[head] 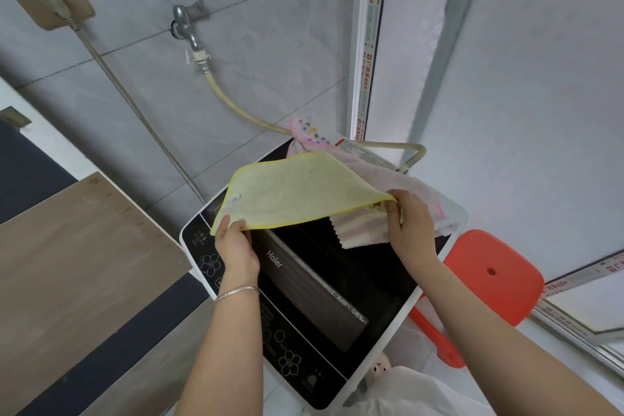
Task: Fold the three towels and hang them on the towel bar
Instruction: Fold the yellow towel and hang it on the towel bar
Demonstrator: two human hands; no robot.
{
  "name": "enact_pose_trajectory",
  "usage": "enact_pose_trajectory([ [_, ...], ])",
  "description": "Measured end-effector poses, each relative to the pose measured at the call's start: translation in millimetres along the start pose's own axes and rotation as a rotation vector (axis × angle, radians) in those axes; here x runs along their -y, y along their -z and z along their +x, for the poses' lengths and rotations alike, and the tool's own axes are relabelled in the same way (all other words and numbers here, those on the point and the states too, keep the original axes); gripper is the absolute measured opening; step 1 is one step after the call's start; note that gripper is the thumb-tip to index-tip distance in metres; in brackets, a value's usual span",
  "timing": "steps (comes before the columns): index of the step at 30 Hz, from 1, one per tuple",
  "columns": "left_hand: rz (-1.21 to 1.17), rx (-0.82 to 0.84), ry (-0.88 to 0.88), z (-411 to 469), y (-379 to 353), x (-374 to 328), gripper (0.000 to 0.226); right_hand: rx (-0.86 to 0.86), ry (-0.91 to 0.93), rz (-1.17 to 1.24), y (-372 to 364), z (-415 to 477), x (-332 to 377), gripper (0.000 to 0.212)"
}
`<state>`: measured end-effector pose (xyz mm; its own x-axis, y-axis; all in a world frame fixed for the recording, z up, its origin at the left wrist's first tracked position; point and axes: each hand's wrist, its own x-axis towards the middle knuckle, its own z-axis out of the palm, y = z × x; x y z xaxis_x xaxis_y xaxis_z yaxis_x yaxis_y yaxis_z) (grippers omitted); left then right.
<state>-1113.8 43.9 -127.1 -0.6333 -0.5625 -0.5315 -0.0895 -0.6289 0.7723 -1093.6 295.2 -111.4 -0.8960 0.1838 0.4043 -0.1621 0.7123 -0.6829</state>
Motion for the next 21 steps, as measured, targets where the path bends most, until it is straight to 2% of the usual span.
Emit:
enact_pose_trajectory([
  [6, -0.074, -0.023, -0.143, -16, 20, -14, 0.030, -0.014, 0.029, 0.108, 9, -22, 13, 0.039],
  [12, 0.040, -0.070, -0.186, -20, 52, -13, 0.016, 0.041, 0.015, 0.147, 13, -62, 14, 0.039],
  [15, 0.063, -0.103, -0.177, -22, 73, -11, 0.018, 0.069, -0.087, 0.250, 15, -82, 20, 0.039],
  [19, 0.095, -0.108, -0.191, -23, 94, -14, 0.019, 0.080, -0.188, 0.297, 18, -101, 33, 0.019],
  [21, 0.127, -0.109, -0.207, -25, 101, -16, 0.022, 0.104, -0.200, 0.261, 15, -109, 34, 0.025],
])
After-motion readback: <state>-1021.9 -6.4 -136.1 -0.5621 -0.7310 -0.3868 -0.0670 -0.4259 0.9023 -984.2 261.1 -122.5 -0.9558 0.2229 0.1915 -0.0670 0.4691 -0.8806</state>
